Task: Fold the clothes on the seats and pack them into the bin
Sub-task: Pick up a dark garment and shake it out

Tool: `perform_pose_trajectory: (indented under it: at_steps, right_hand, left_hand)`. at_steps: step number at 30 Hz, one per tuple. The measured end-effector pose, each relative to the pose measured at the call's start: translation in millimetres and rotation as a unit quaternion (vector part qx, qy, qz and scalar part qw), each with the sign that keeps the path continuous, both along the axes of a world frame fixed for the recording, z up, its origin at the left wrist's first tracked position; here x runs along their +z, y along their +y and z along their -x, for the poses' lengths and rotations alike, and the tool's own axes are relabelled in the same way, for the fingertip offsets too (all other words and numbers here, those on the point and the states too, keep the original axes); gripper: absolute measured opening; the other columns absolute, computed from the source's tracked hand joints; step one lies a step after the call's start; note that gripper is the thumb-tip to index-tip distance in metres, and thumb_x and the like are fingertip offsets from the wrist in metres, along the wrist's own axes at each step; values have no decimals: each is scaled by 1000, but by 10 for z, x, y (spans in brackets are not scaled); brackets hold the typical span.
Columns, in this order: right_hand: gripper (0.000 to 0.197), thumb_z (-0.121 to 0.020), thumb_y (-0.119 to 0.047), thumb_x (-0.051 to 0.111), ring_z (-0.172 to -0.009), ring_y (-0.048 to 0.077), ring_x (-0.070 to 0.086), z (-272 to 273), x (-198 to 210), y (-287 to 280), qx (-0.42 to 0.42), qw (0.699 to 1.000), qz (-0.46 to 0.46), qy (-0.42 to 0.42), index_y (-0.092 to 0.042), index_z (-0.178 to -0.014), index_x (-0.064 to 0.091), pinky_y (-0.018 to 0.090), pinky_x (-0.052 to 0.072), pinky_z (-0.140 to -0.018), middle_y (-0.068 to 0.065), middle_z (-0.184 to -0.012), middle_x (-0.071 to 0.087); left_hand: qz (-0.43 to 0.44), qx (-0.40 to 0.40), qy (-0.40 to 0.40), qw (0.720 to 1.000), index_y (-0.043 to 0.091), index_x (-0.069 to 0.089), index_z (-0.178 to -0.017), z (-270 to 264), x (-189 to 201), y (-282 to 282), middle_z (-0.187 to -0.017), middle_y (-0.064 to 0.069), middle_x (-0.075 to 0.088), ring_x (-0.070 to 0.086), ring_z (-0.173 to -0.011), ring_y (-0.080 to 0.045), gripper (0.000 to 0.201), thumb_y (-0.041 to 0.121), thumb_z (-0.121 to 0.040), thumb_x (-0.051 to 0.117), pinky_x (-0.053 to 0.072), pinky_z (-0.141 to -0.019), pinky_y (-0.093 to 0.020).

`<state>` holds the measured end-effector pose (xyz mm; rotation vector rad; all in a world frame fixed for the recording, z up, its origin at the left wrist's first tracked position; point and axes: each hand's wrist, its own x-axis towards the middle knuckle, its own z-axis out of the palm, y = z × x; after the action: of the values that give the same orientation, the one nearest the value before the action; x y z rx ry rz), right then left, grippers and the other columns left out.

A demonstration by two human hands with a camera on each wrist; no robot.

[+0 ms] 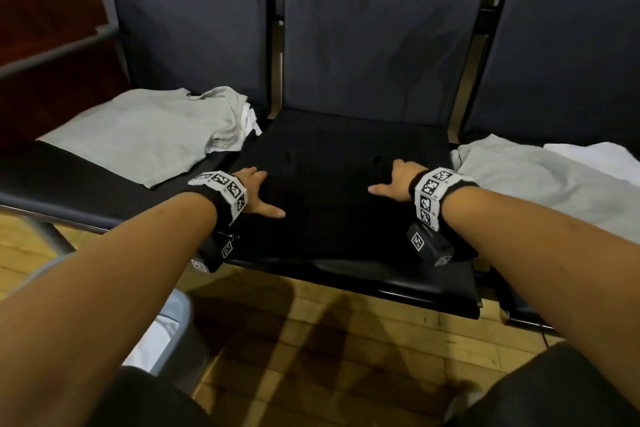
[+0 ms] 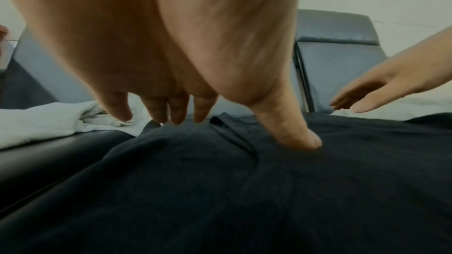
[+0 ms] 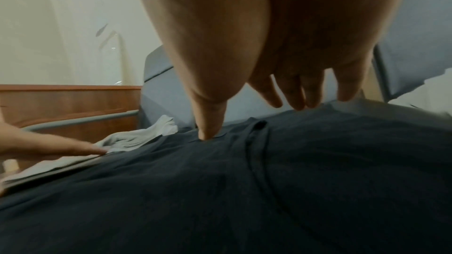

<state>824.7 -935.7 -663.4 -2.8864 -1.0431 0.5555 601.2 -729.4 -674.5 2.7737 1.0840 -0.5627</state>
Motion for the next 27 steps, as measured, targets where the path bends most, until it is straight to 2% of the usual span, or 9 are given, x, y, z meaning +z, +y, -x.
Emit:
perform_pose_trajectory:
  at_steps: [3,8,10,13,15,18,22,25,27]
  right_hand:
    - [88,-88,-67,49,-131,33,46,-158,-80,89,-2,1000,24,16,-3,-145,34,37,41,-102,16,-146,44]
    - [93,-89,-77,22,-148,38,7,-333,-330,67,2,984,175,-30,-4,-143,44,48,19,-119,17,-158,25]
    - [89,-90,-76,27,-145,37,23,-397,-324,72,9,987,159,-14,-4,-139,48,44,27,-116,16,-152,36]
    - [75,-95,-63,41,-121,32,54,-533,-176,170,5,998,68,-10,0,-133,51,33,46,-95,16,-135,55]
    - [67,-97,-56,43,-118,31,56,-645,-60,273,-11,999,26,-15,0,-134,50,32,46,-91,17,-134,56]
    - [68,-100,-53,38,-129,32,49,-841,-1,489,-26,1000,8,-1,0,-141,43,33,41,-101,17,-144,47]
    - [66,-104,-49,28,-137,32,40,-1141,-136,681,-44,999,-4,11,2,-144,38,34,32,-109,18,-151,40]
    - [57,-106,-40,29,-131,34,46,-1396,-276,680,-45,999,19,-22,5,-138,46,34,37,-103,22,-144,46]
    - [45,-103,-31,41,-119,35,55,-1565,-269,719,-22,997,26,-63,4,-127,56,33,44,-89,22,-133,55]
  left_hand:
    - [3,15,56,998,18,-1,-154,-113,-83,131,-161,-12,-2,10,-147,-33,124,81,-65,58,15,-118,-50]
    - [17,12,83,996,20,1,-154,-127,-70,313,-161,-10,-2,14,-147,-31,115,74,-71,59,16,-119,-46]
    - [19,12,64,998,18,19,-153,-149,-6,378,-159,-12,19,26,-144,-28,100,69,-76,59,21,-117,-39]
    - [-12,27,3,1000,13,40,-142,-276,99,499,-145,-13,44,44,-132,-30,84,66,-80,57,34,-109,-38]
    - [-20,39,-39,998,12,40,-141,-408,142,561,-143,-12,46,46,-130,-32,80,65,-83,54,35,-108,-39]
    - [5,59,-71,996,16,28,-149,-633,135,648,-150,-11,38,38,-136,-31,78,61,-88,51,28,-112,-38]
    - [8,91,-23,996,19,12,-154,-860,-2,834,-159,-11,19,21,-145,-33,78,63,-93,34,15,-116,-39]
    - [-4,116,17,993,13,19,-153,-906,-206,1081,-157,-16,22,20,-144,-33,76,61,-95,30,13,-118,-39]
    - [-25,108,1,994,7,29,-149,-959,-214,1210,-150,-20,35,31,-139,-34,69,53,-98,32,21,-115,-38]
